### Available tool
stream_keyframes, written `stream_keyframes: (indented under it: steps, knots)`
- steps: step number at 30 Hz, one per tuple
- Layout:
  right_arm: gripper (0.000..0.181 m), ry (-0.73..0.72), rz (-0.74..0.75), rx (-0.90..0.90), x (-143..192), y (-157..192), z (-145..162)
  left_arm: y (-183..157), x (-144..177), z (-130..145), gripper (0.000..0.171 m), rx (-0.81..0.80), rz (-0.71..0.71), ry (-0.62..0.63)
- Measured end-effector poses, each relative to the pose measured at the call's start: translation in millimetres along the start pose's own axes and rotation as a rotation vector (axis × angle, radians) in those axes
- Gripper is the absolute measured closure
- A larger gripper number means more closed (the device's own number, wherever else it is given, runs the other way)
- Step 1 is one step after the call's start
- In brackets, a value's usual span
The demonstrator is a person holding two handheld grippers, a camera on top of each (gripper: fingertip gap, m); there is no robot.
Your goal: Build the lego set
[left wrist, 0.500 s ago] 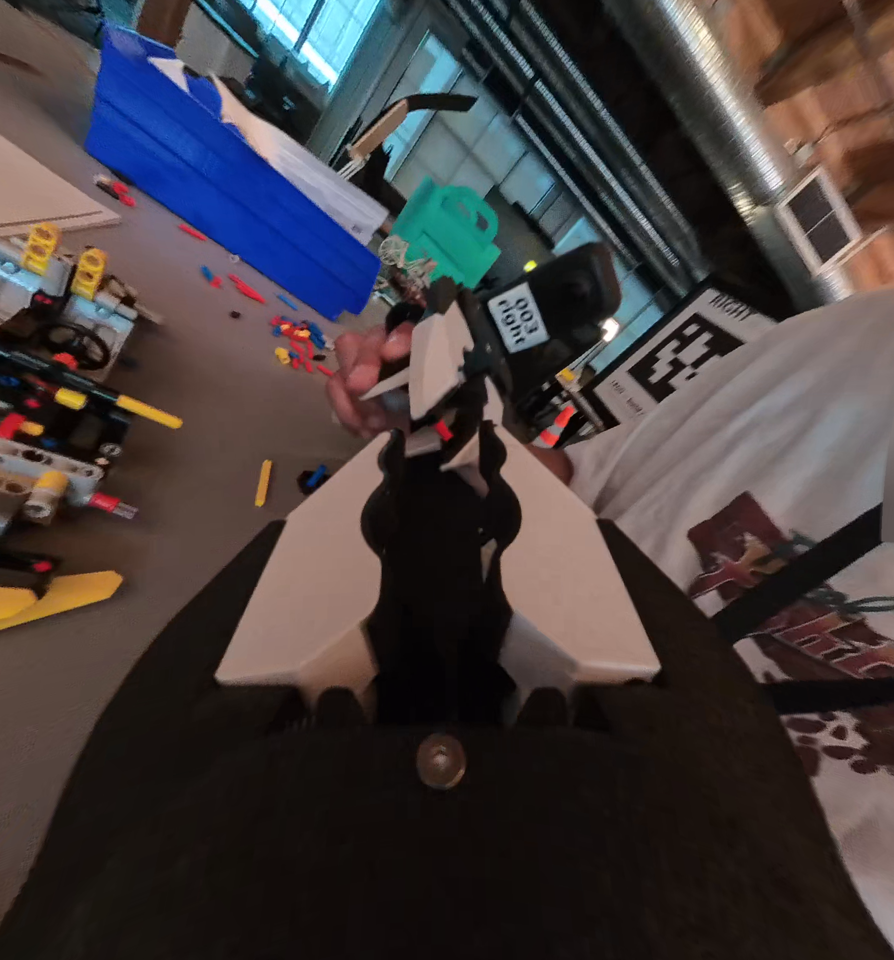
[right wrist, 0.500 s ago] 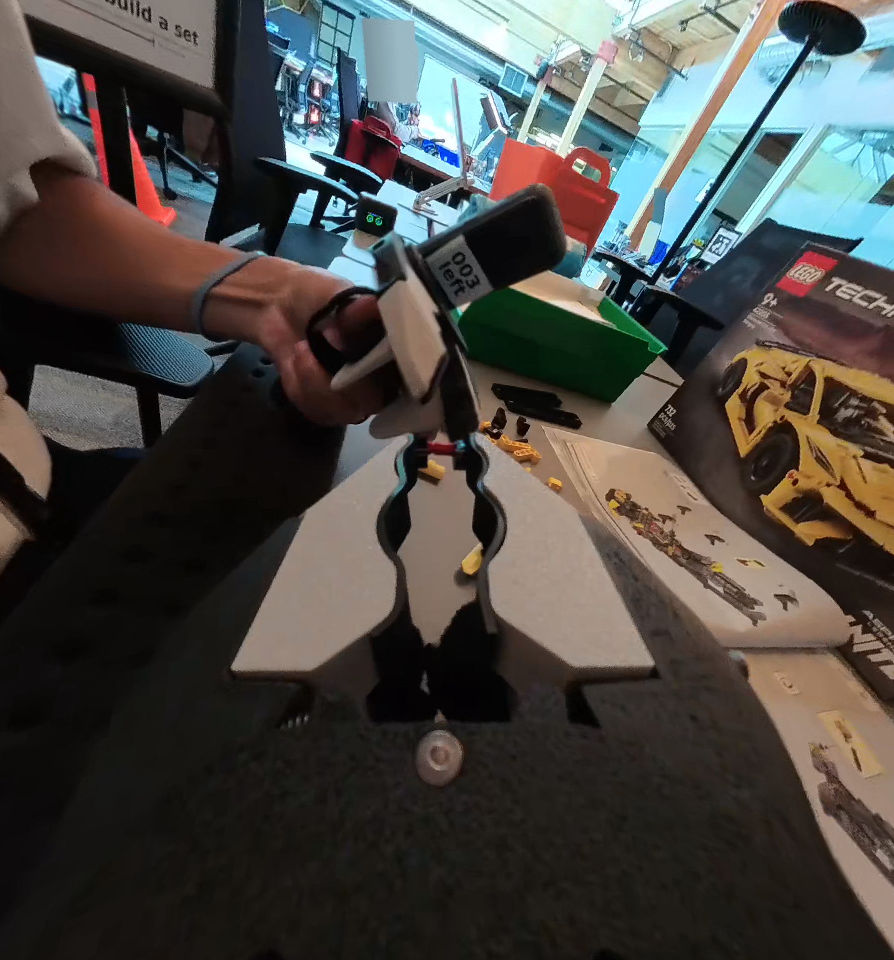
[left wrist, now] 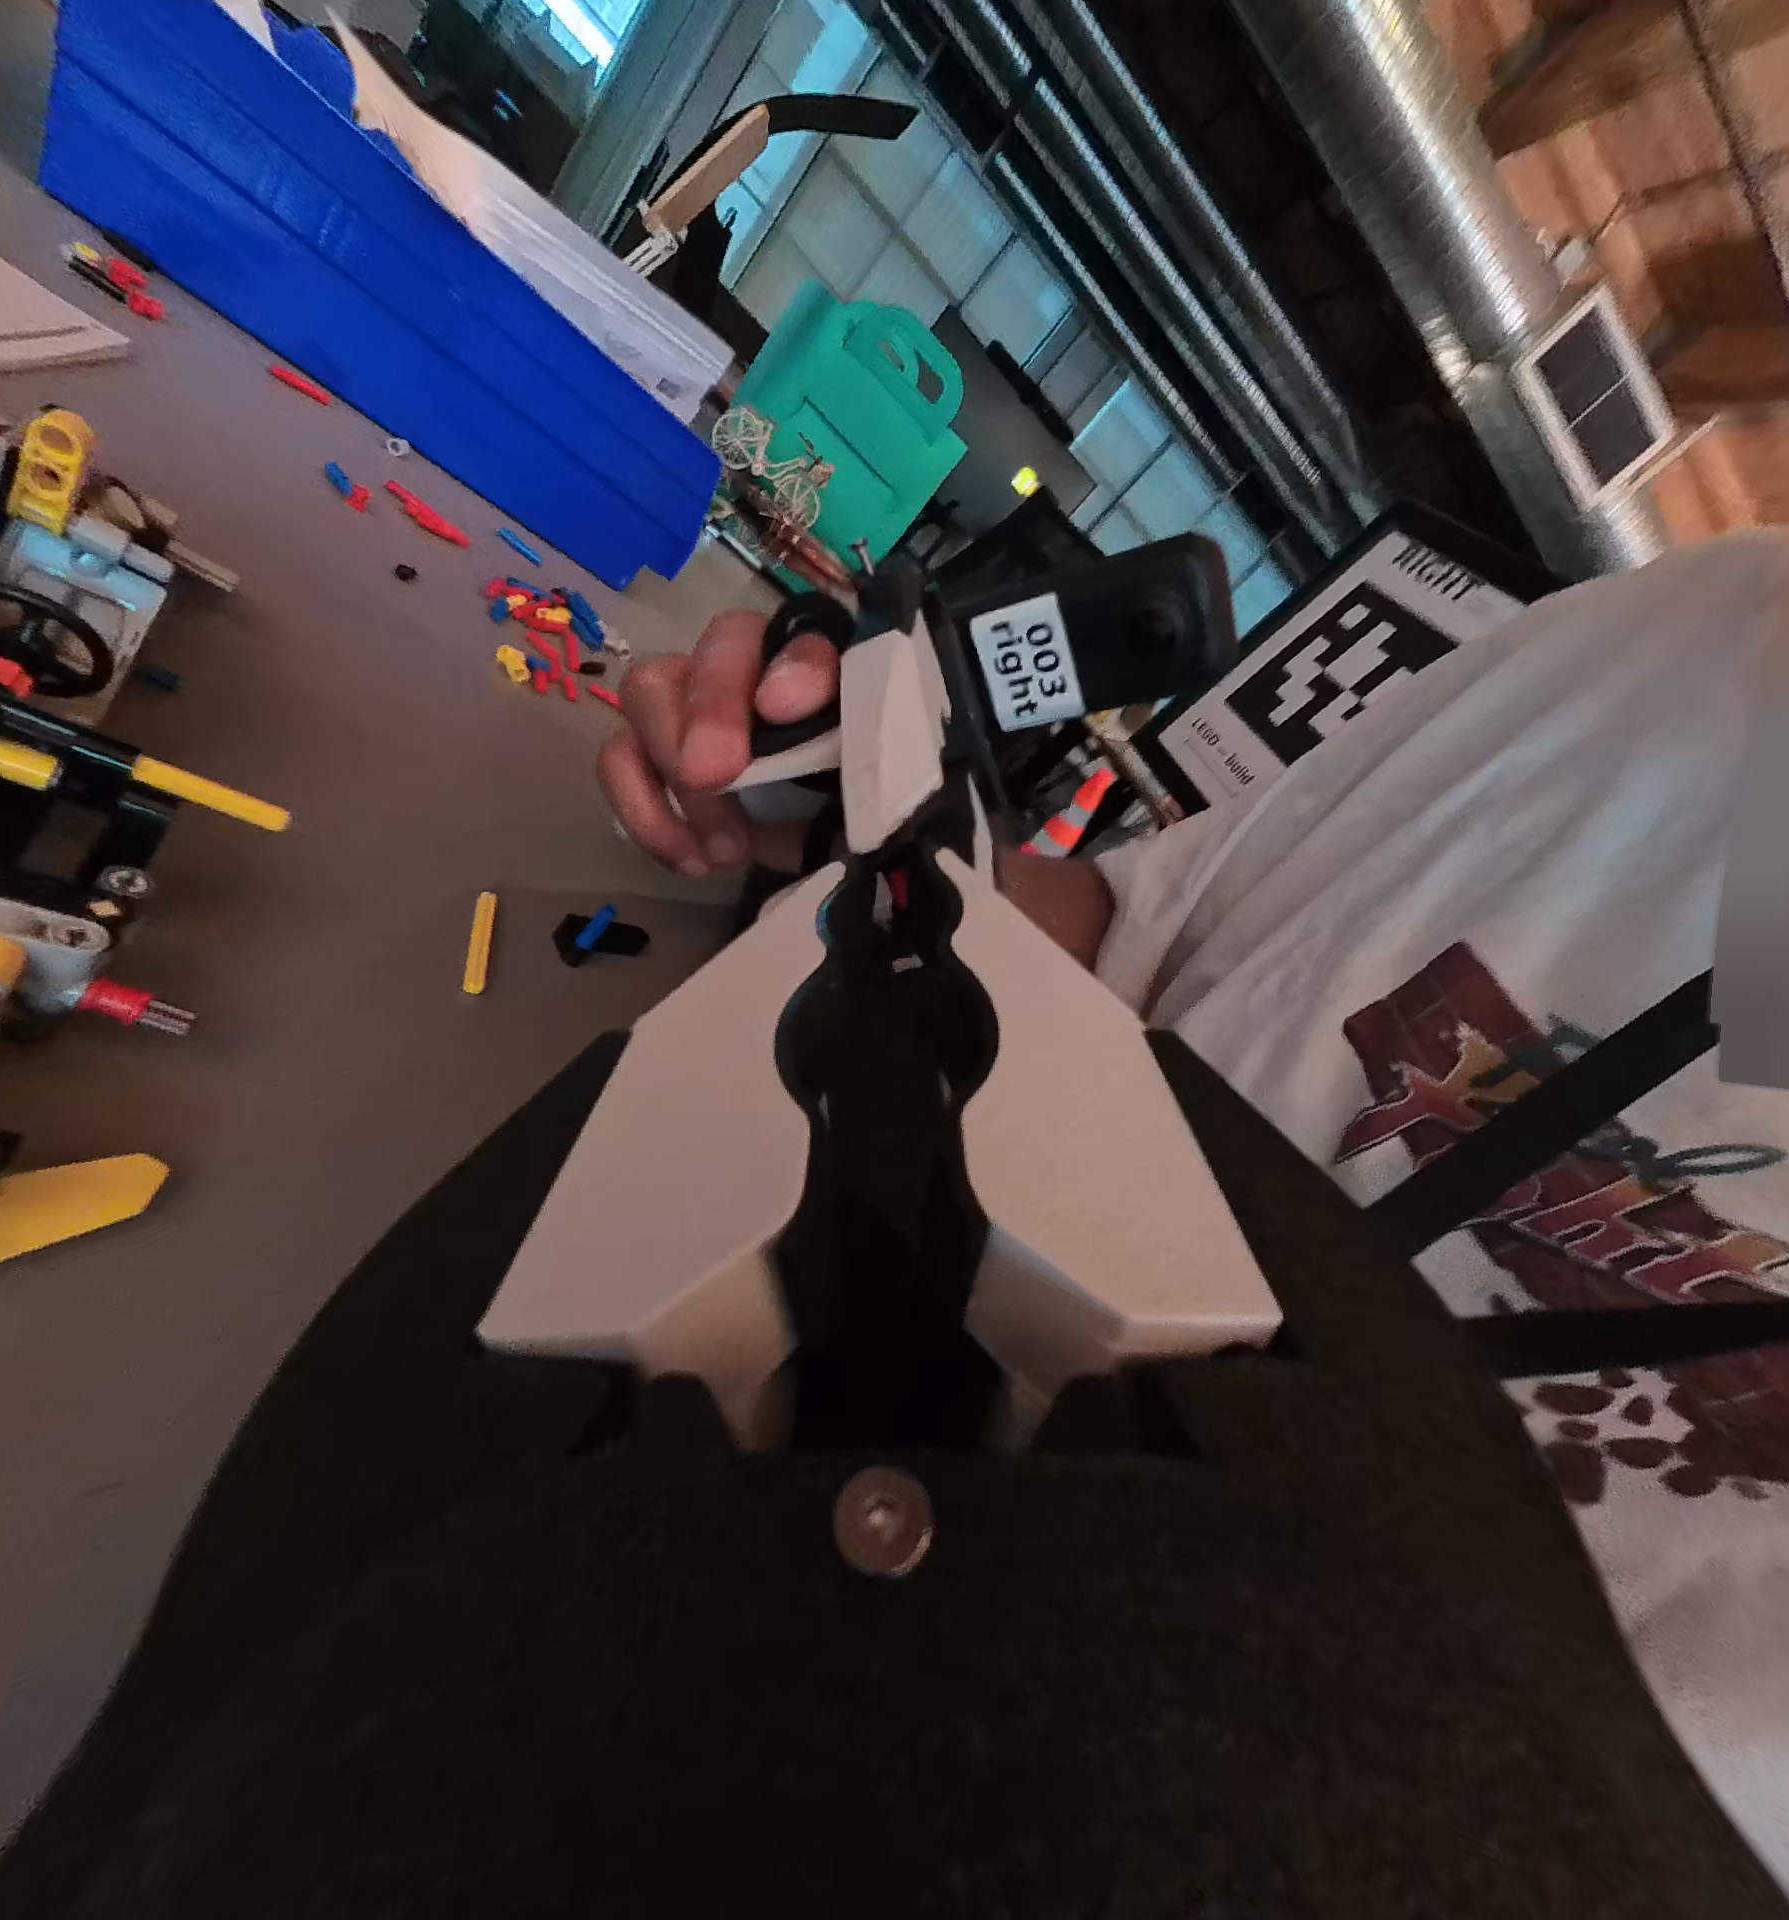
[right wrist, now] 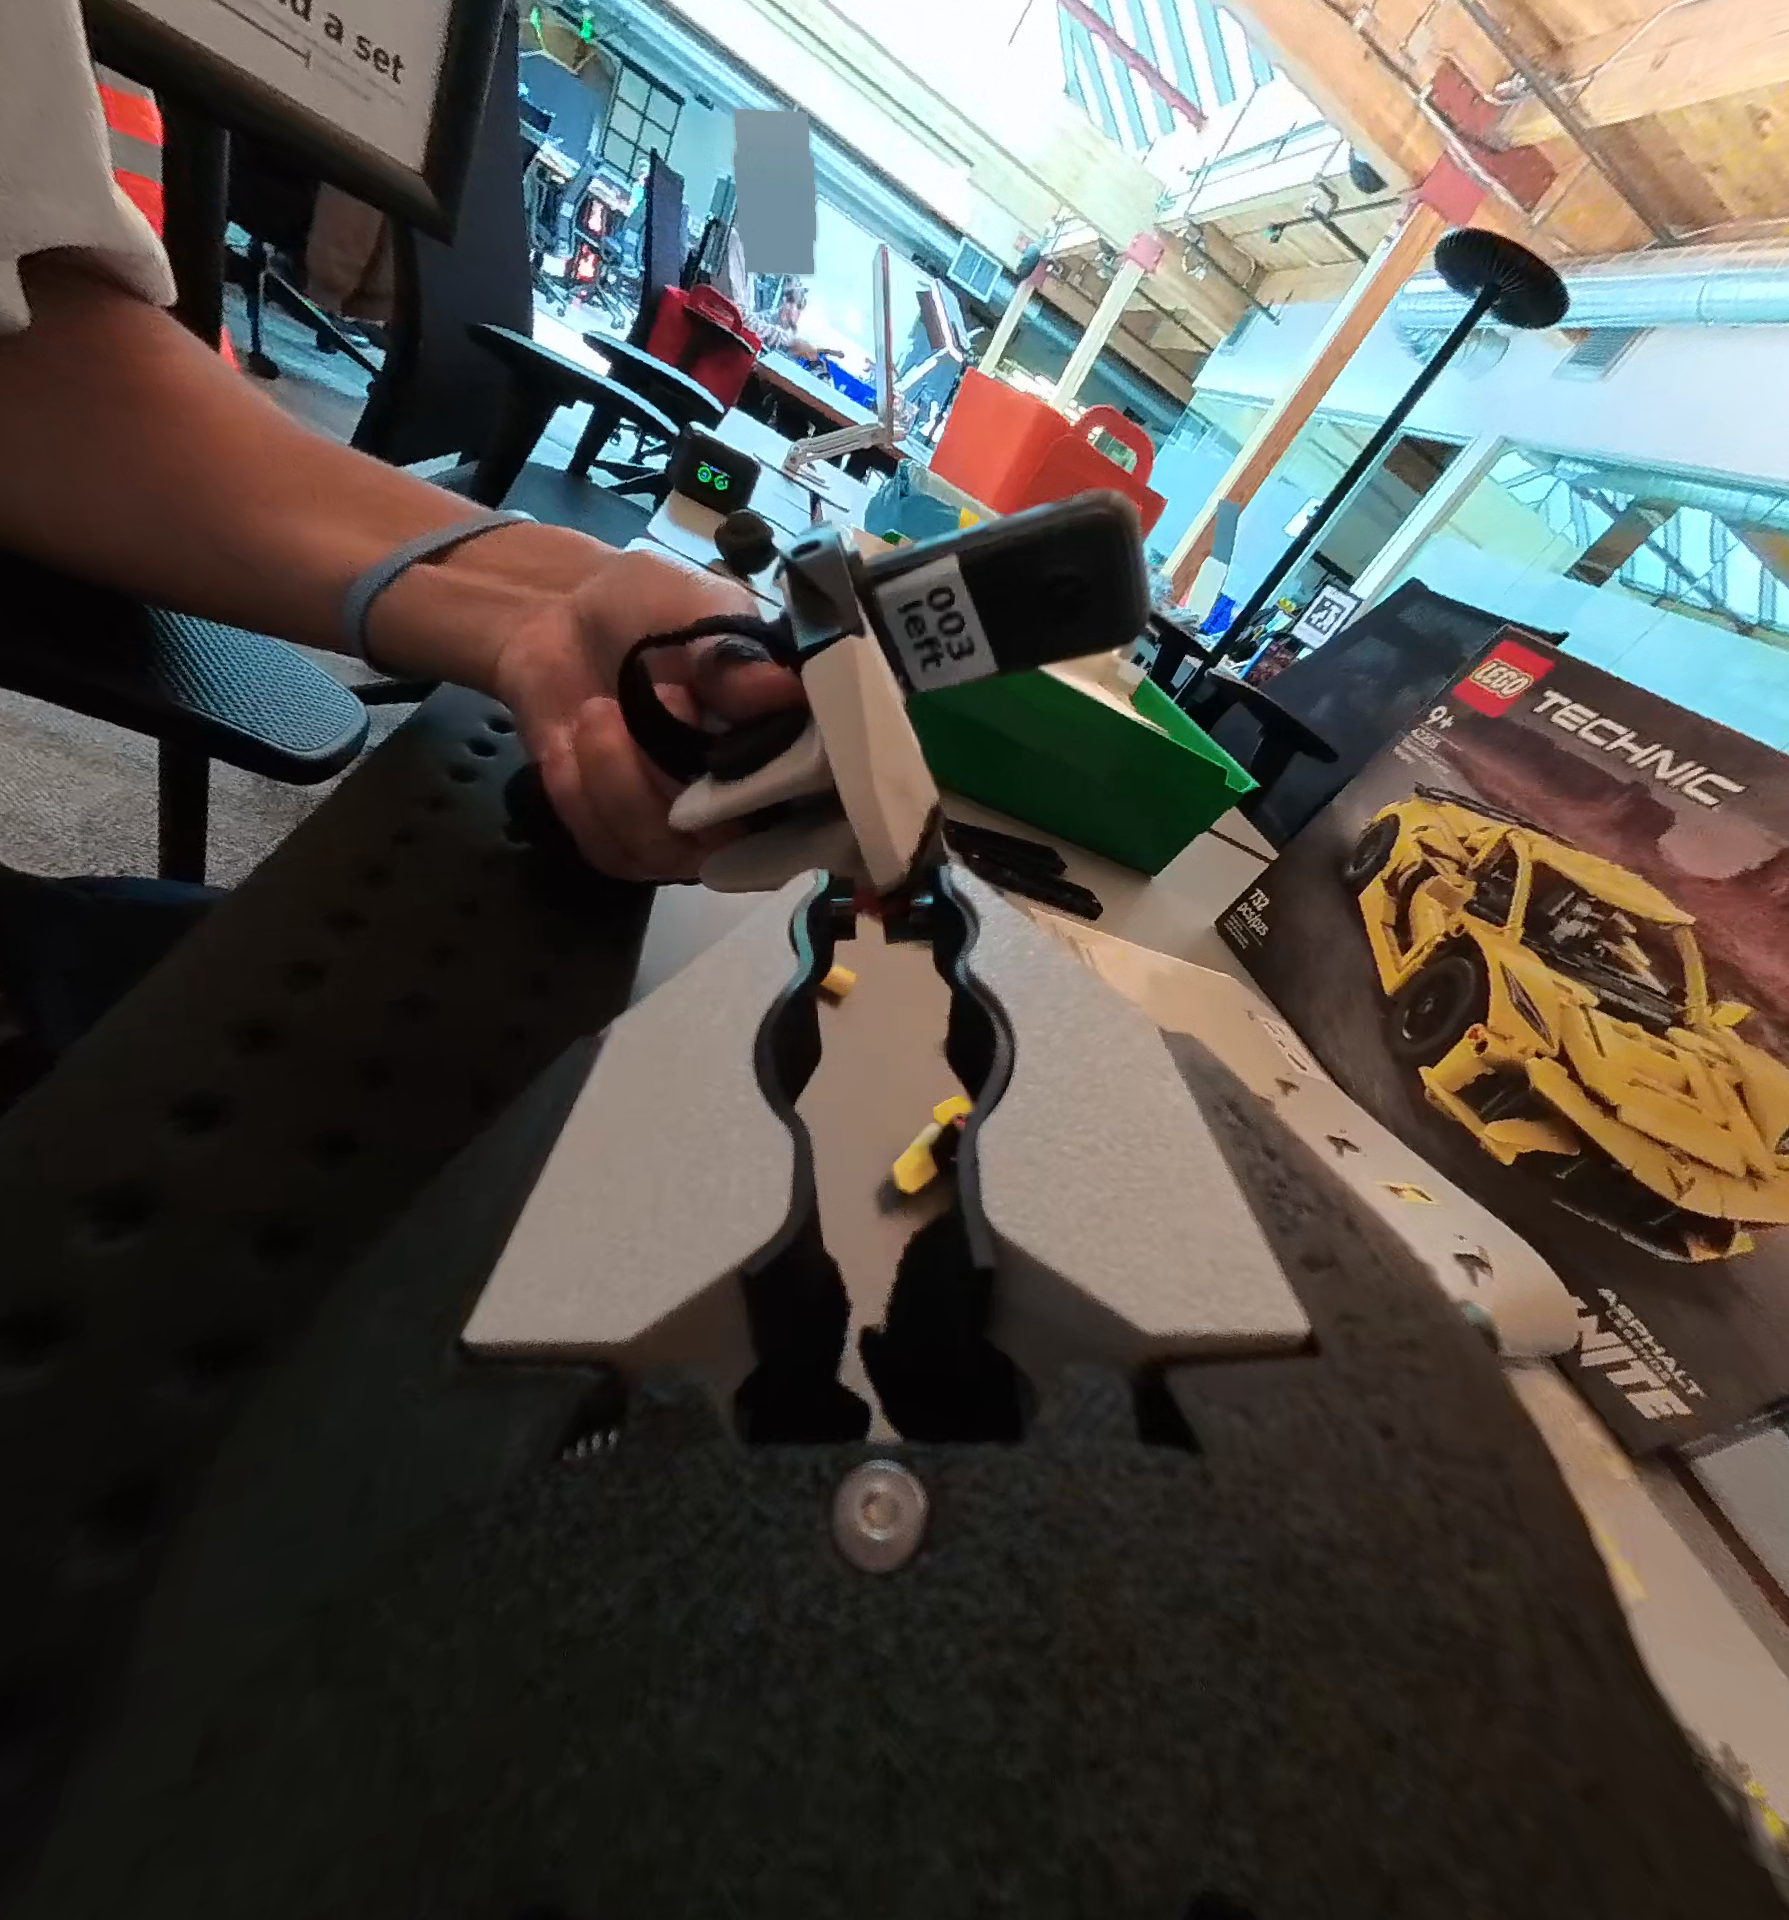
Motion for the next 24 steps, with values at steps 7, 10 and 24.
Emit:
stream_keyframes:
  steps: [7,10,24]
  knots:
    - [0.165,0.029,-0.042,-0.023,-0.9,4.1,1.3,-3.9,0.3,3.4,0.169,-0.154,-0.111,0.079]
    - [0.166,0.049,-0.05,-0.035,-1.4,3.2,1.4,-3.7,0.7,3.2,0.17,-0.171,-0.118,0.088]
    - [0.164,0.031,0.007,-0.117,0.2,2.0,2.0,8.7,5.8,2.3,0.17,0.008,-0.011,0.064]
Point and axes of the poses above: each gripper's, where its closed fingertips meet, x back along the fingers, z out of its underside, y = z × x across the jaws, the point moved 7 cm from there along x, back along the fingers, and after that the axes turned 13 degrees about y, right-handed, at the moved point
